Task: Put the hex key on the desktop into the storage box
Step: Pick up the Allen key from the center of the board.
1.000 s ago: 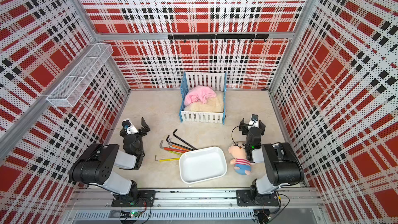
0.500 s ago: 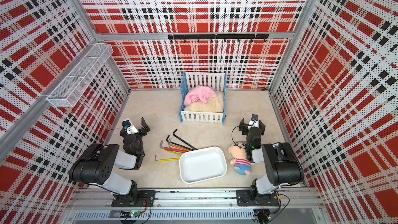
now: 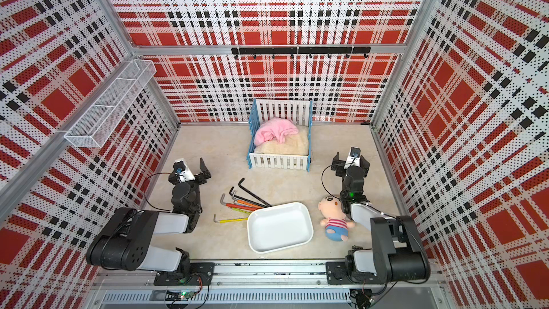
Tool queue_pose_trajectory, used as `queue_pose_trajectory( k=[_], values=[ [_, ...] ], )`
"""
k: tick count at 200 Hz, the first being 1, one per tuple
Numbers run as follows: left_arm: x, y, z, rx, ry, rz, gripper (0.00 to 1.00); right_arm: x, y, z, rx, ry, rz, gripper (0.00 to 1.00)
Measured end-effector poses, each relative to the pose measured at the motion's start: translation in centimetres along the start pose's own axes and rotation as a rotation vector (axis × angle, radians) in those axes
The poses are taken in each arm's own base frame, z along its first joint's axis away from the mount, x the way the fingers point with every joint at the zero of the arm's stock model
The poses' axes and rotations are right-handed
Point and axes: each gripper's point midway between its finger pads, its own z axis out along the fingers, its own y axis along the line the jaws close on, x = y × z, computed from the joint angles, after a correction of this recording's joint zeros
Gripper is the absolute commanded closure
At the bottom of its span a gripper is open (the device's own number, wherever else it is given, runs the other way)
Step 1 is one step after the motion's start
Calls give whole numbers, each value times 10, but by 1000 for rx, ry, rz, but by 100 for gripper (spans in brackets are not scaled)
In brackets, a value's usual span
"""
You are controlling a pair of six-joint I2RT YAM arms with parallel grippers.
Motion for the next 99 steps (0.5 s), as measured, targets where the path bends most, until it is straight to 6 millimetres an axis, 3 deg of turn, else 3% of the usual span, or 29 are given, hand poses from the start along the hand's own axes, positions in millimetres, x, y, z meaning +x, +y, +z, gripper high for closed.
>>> queue_pose_trajectory(
  k=[31,51,78,88,99],
  values=[
    [-31,-11,-4,13,-57,-14,1,-64,0,6,23,-83,30,0],
    [-68,-20,3,7,-125,-58,1,-117,1,7,27,-140,64,0],
    [-139,-51,5,63,-237,-226,1,-224,4,2,20,-210,192,0],
    [-163,-61,10,78,-222,-341,1,-272,0,-2,33,-210,320,0],
    [-194,-67,18,114,-202,-494,1,-312,-6,-10,34,-222,466,0]
  ],
)
